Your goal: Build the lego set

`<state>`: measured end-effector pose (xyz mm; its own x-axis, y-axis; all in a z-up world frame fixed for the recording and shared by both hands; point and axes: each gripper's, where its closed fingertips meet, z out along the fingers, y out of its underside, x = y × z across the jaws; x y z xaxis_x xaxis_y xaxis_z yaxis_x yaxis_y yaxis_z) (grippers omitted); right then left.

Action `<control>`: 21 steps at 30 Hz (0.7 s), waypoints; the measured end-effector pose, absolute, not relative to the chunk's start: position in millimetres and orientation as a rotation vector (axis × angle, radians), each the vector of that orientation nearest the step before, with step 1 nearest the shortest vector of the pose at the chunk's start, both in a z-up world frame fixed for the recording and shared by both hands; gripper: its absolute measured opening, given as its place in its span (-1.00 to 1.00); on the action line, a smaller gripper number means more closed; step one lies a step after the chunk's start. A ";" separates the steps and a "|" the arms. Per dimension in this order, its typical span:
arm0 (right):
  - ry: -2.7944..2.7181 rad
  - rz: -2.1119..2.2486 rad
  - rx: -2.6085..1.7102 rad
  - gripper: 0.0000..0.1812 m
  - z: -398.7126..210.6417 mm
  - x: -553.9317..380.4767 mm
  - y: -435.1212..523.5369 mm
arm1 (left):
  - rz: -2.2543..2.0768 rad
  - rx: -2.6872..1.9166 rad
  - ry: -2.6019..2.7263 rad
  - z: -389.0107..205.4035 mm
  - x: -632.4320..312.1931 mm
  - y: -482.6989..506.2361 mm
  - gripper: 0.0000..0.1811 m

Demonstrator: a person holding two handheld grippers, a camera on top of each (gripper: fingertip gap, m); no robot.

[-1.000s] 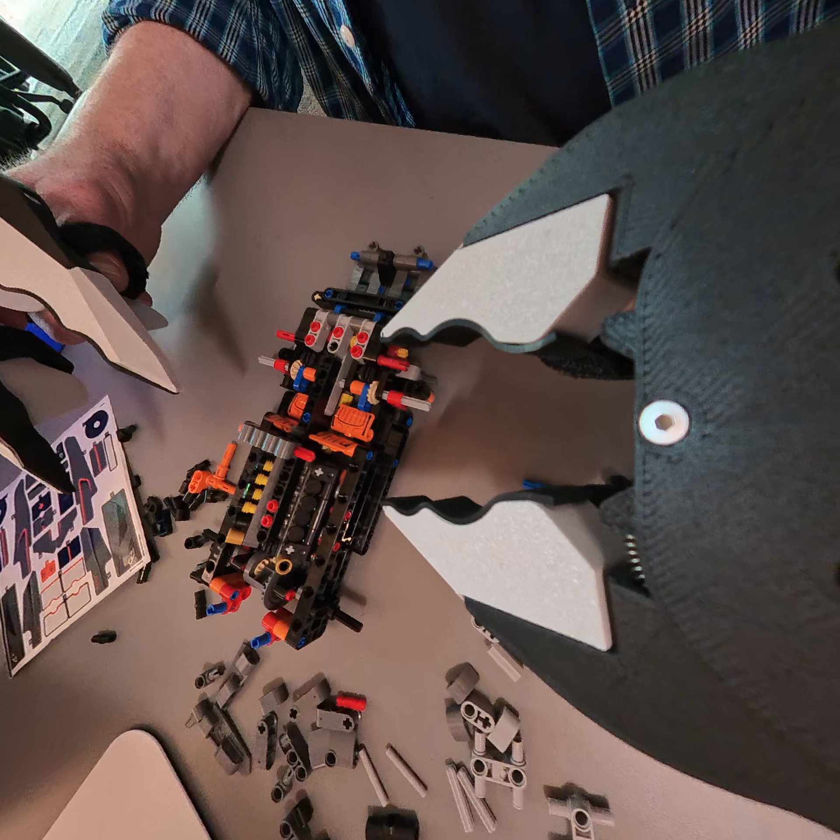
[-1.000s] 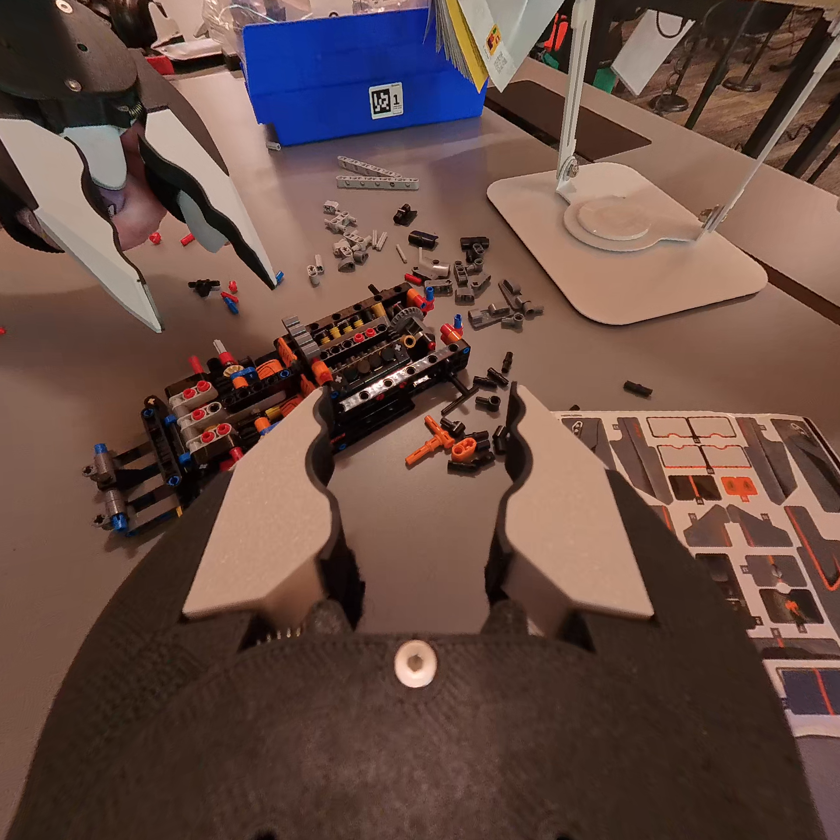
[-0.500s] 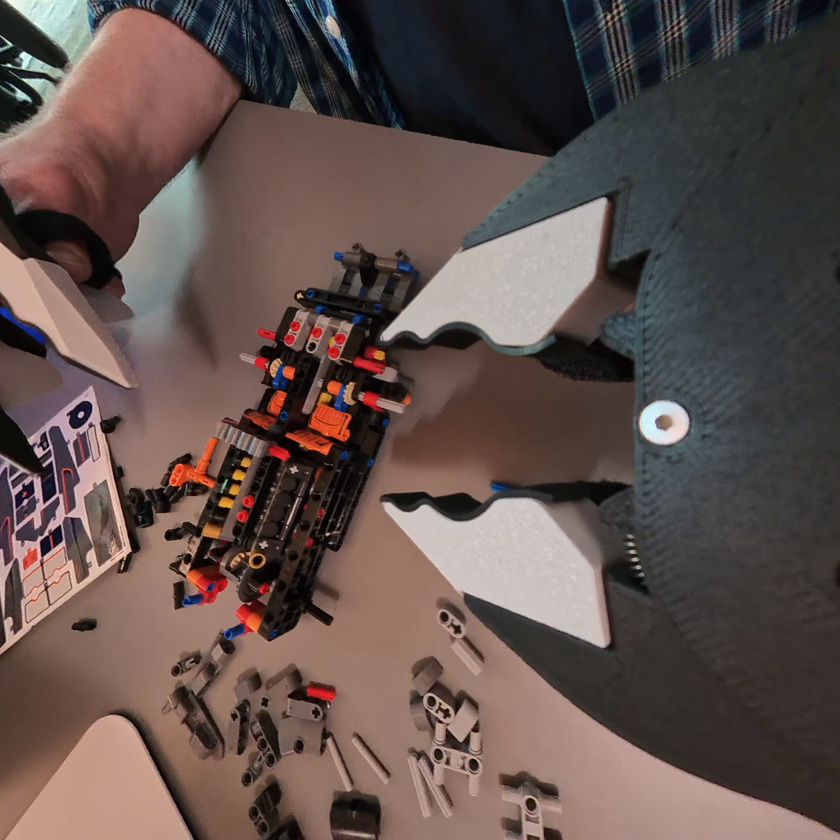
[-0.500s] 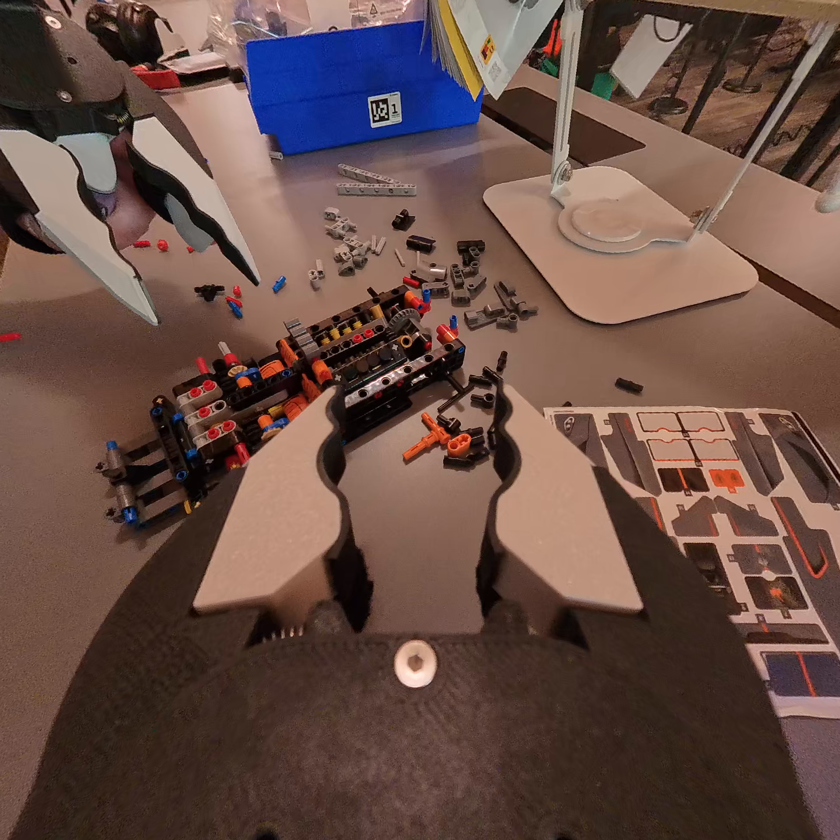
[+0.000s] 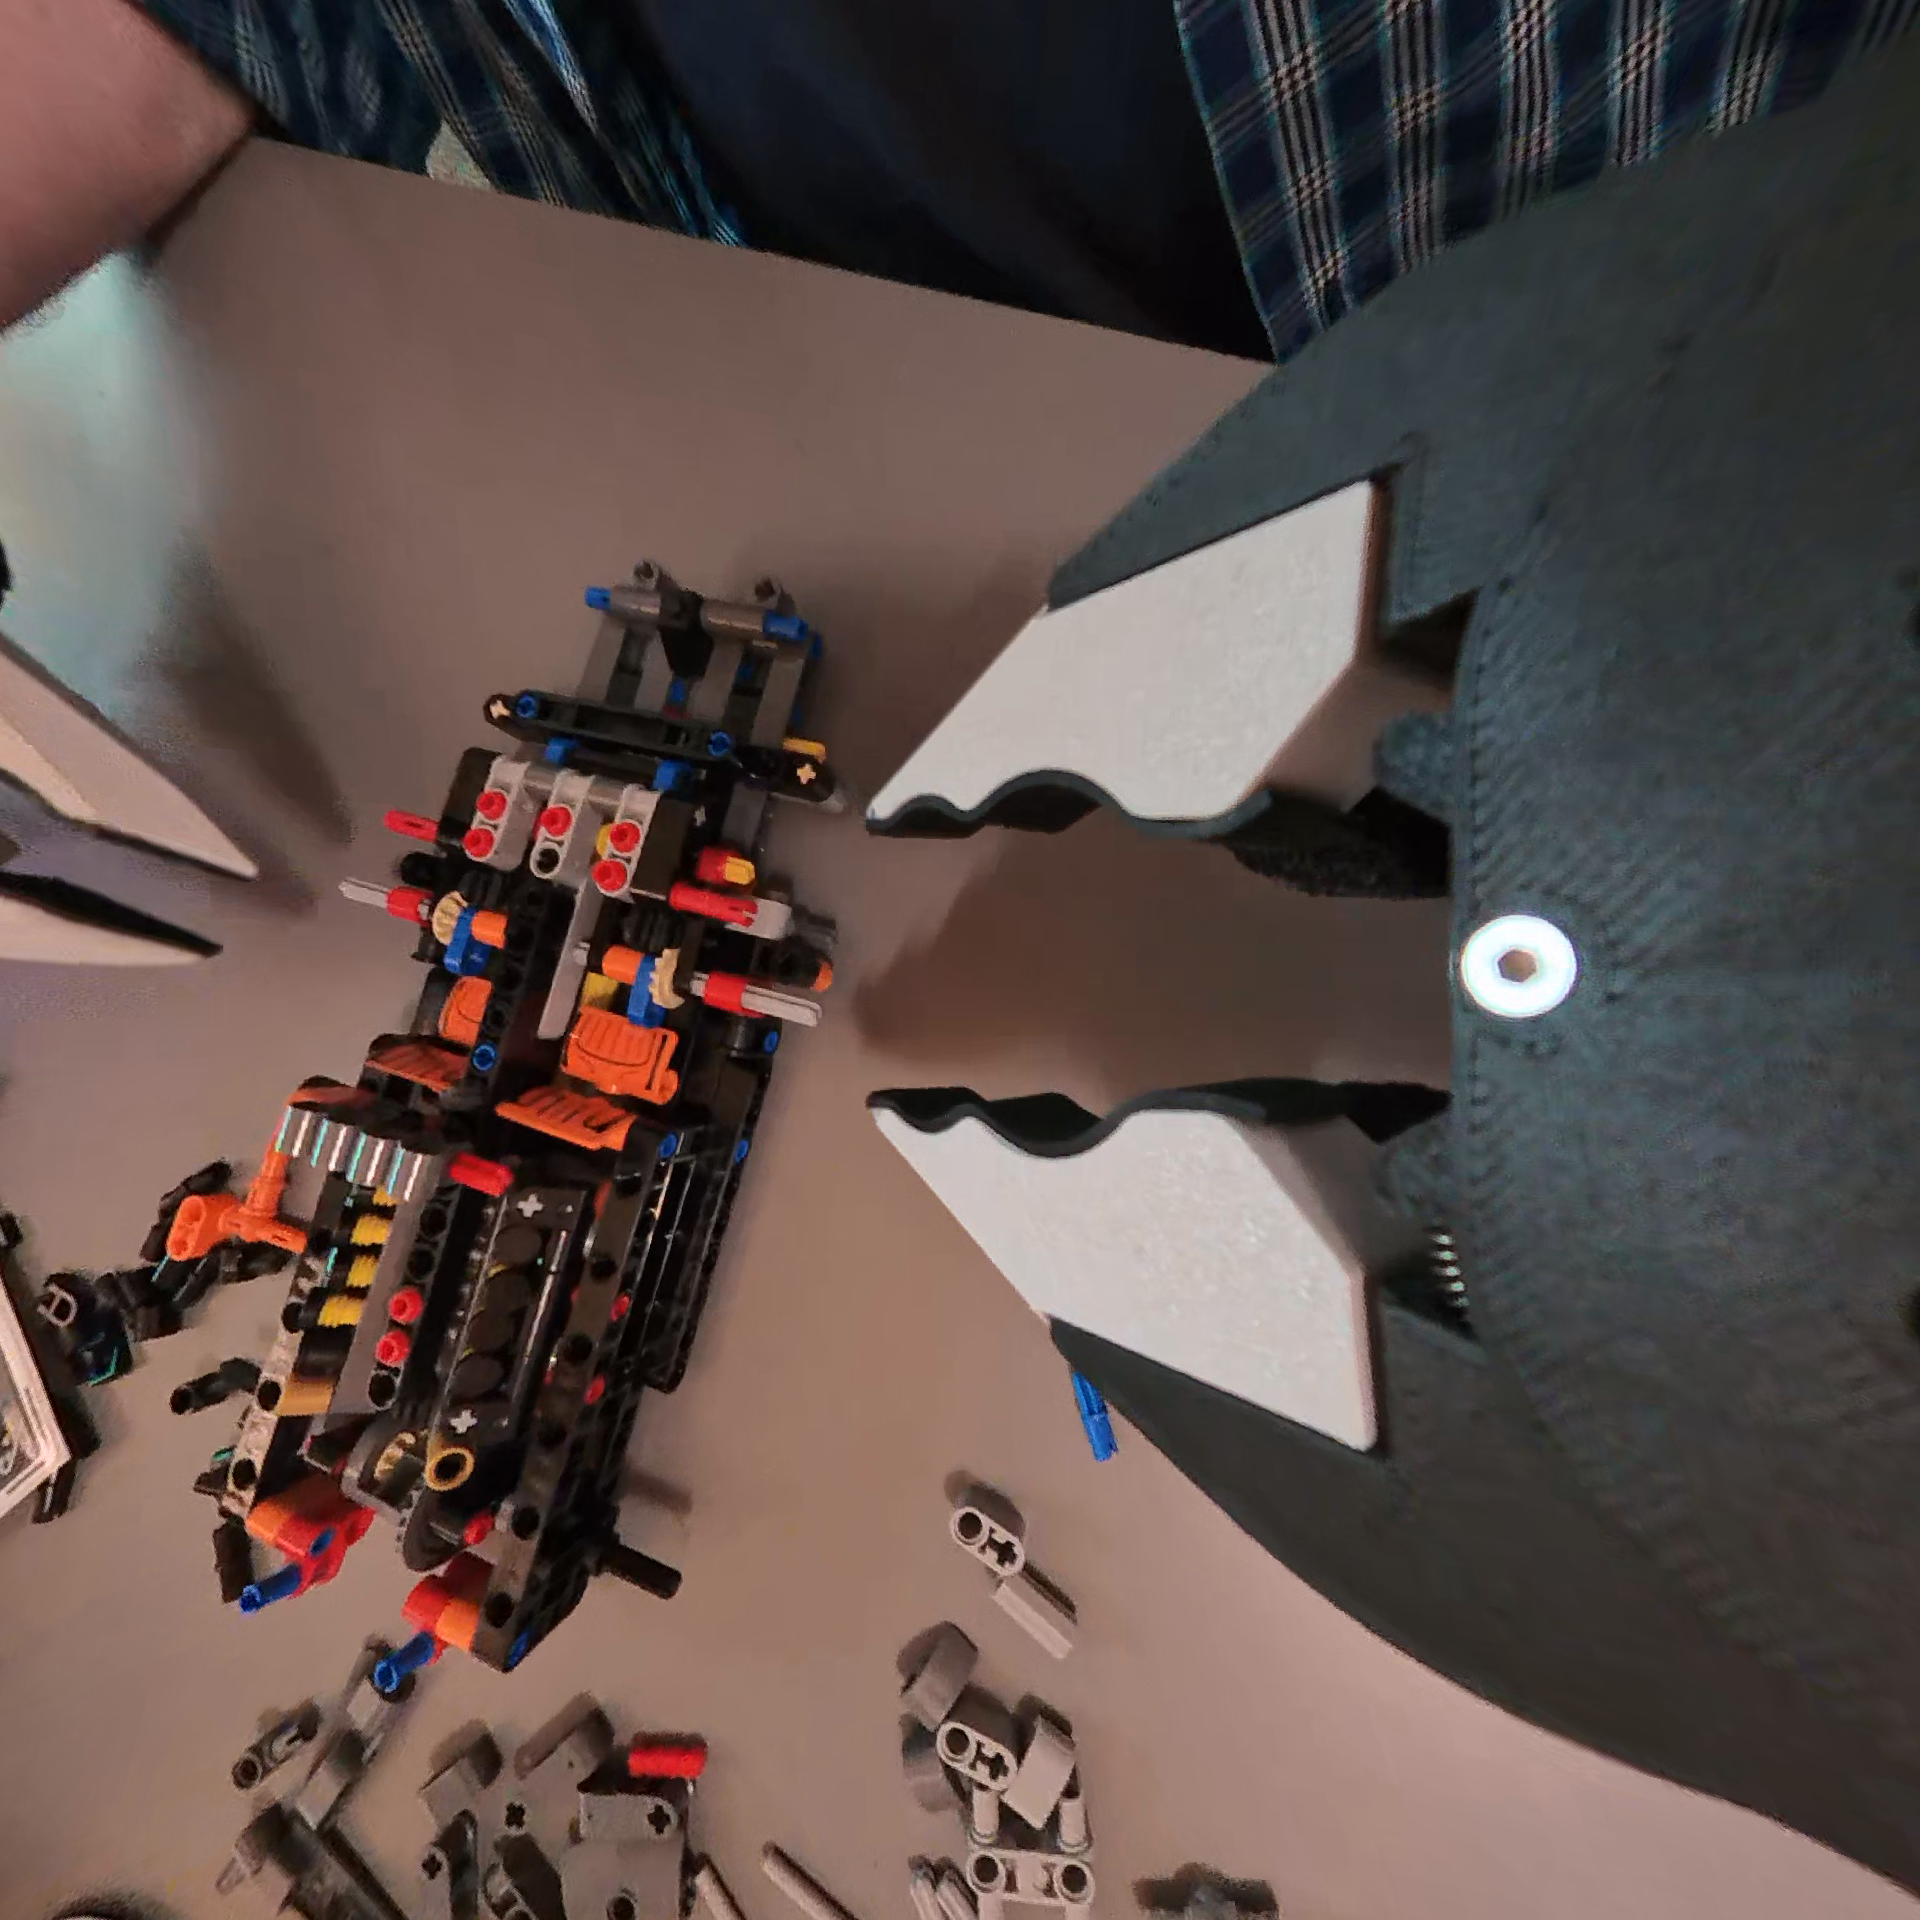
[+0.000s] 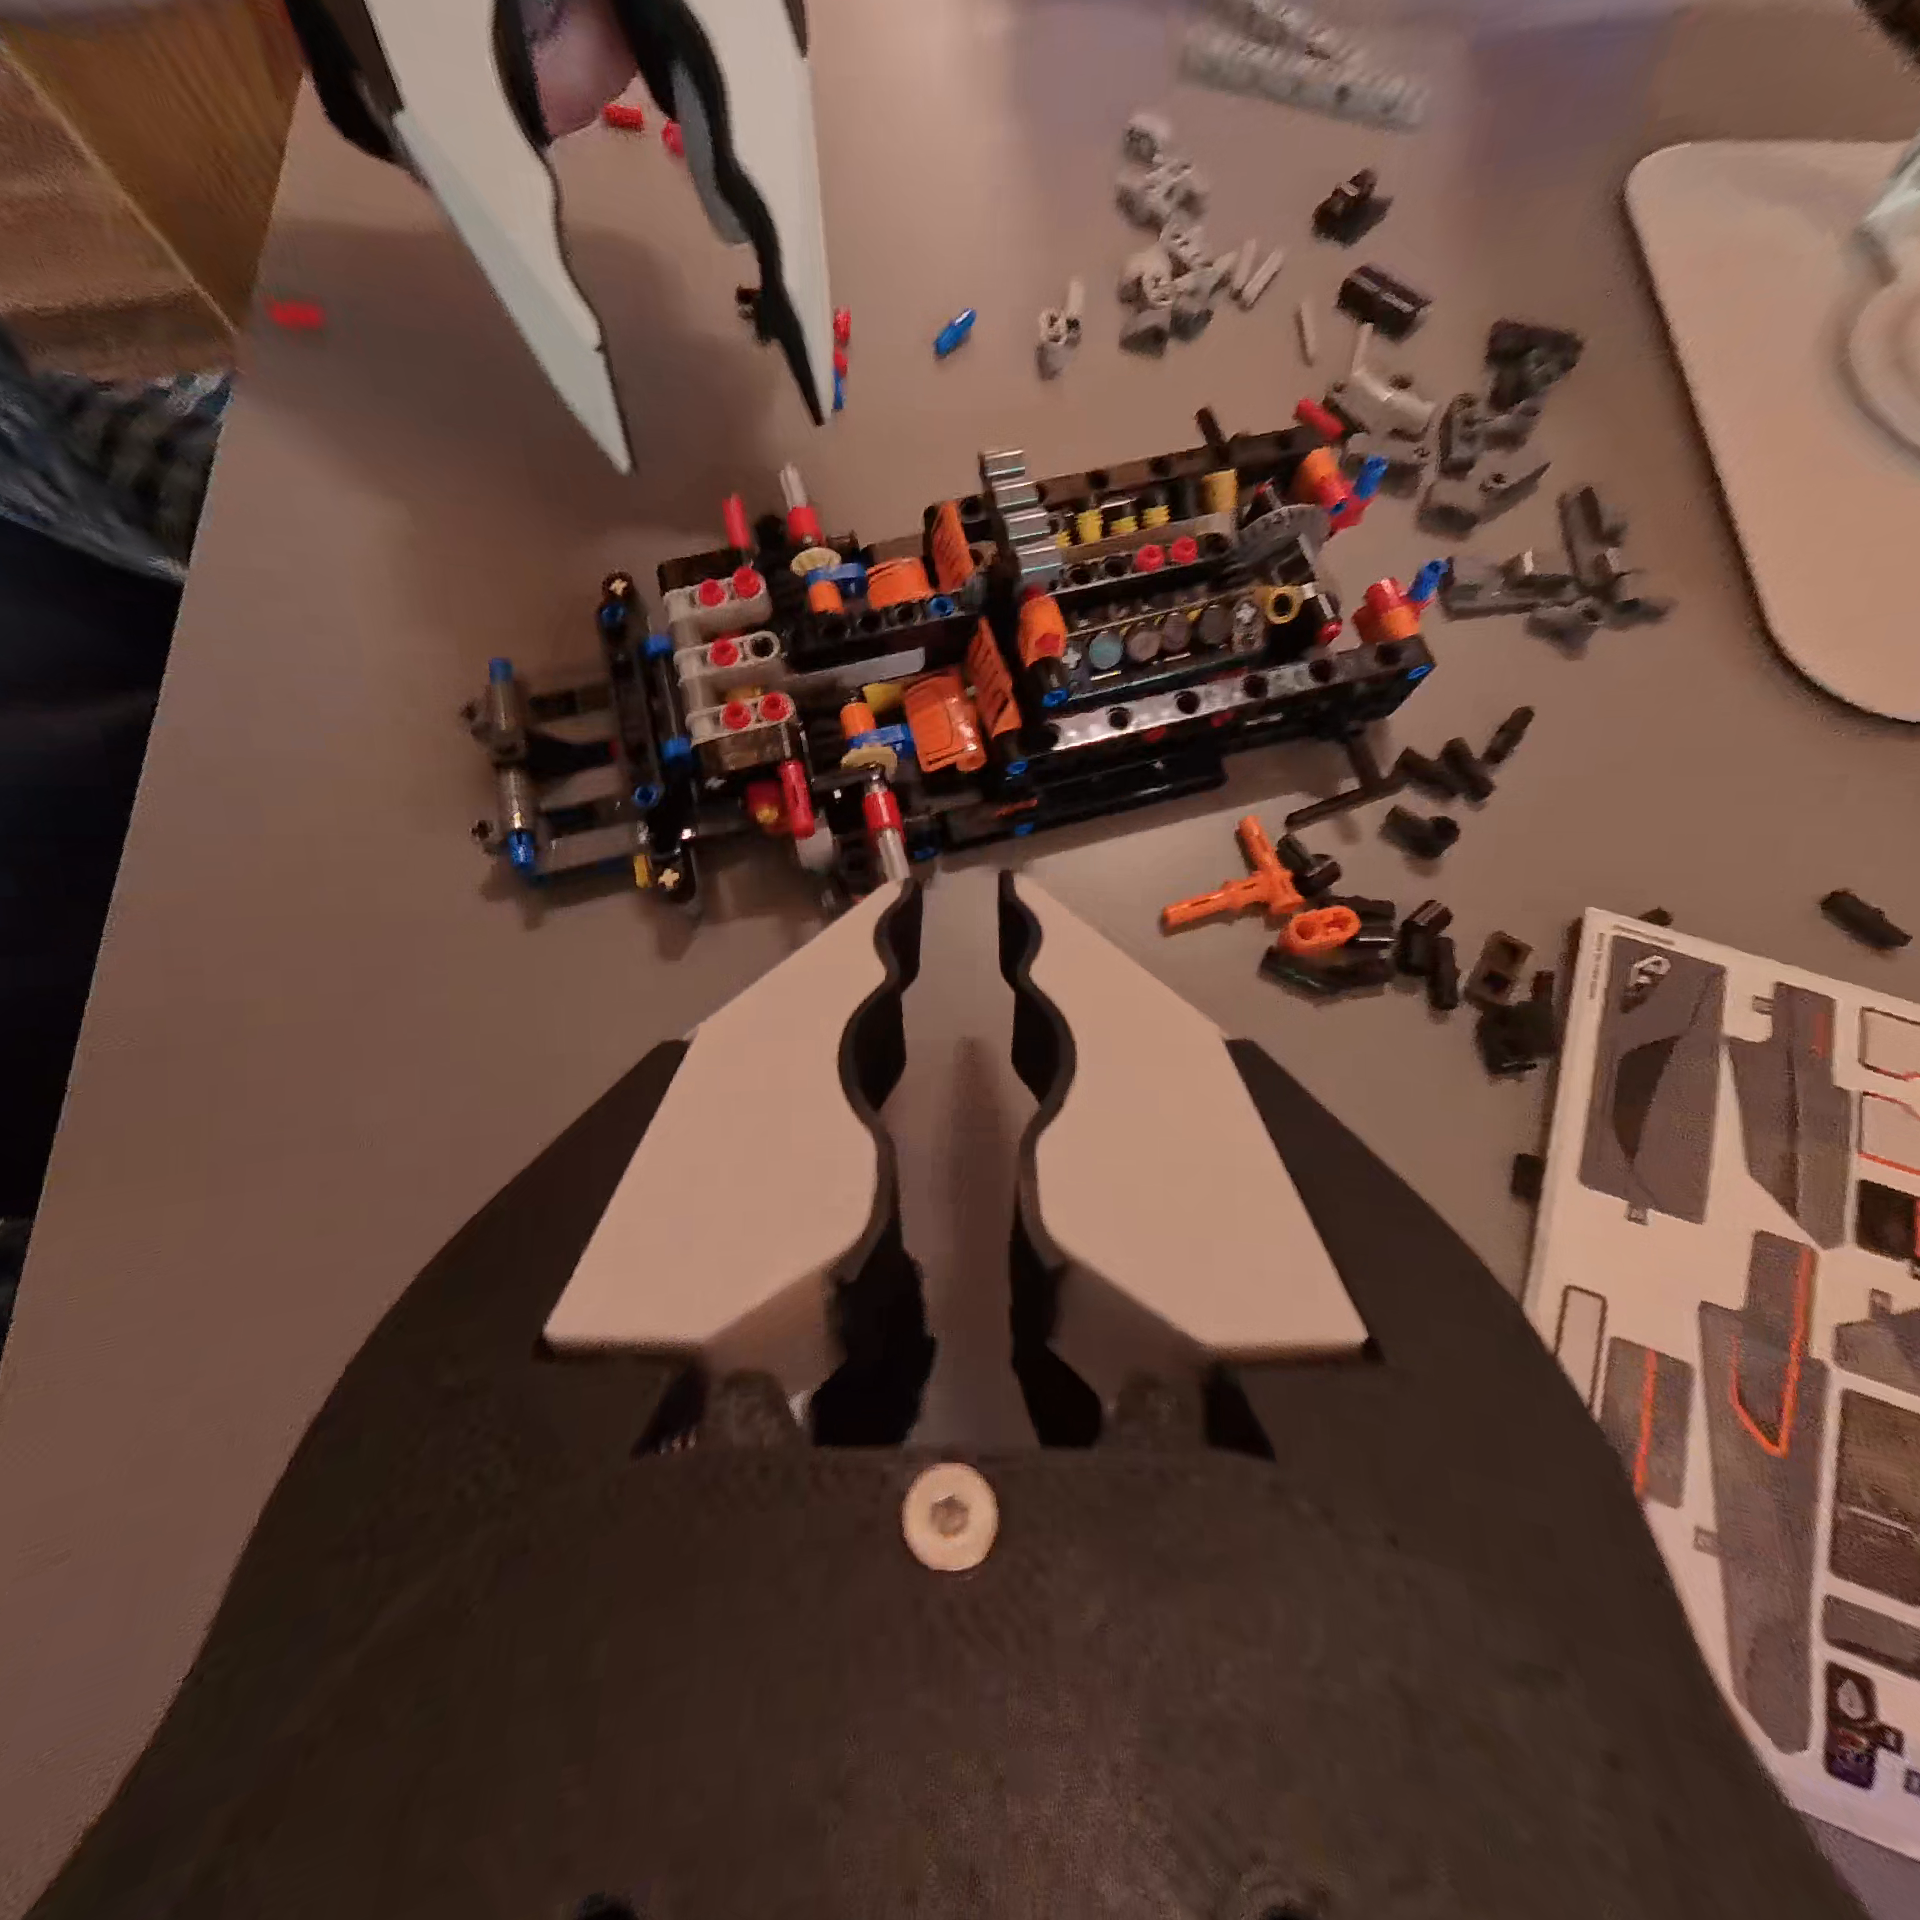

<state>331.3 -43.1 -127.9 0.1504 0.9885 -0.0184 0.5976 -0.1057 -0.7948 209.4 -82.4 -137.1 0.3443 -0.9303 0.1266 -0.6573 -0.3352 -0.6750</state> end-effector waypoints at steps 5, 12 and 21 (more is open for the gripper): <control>-1.587 0.806 -1.780 -0.90 -132.5 329.2 -54.7 | -0.690 -2.101 1.377 -140.7 208.6 -82.4 -0.51; -1.682 0.830 -1.743 -0.93 -137.1 324.1 -70.2 | -0.696 -2.092 1.376 -140.8 210.0 -84.2 -0.58; -1.705 0.849 -1.744 -0.91 -138.9 323.3 -74.8 | -0.707 -2.087 1.395 -141.3 213.9 -87.1 -0.61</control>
<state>323.3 -74.8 -138.9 -0.0050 0.9982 -0.0602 0.6497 -0.0426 -0.7590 213.9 -87.1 -141.3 0.3310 -0.9344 0.1315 -0.6585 -0.3285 -0.6771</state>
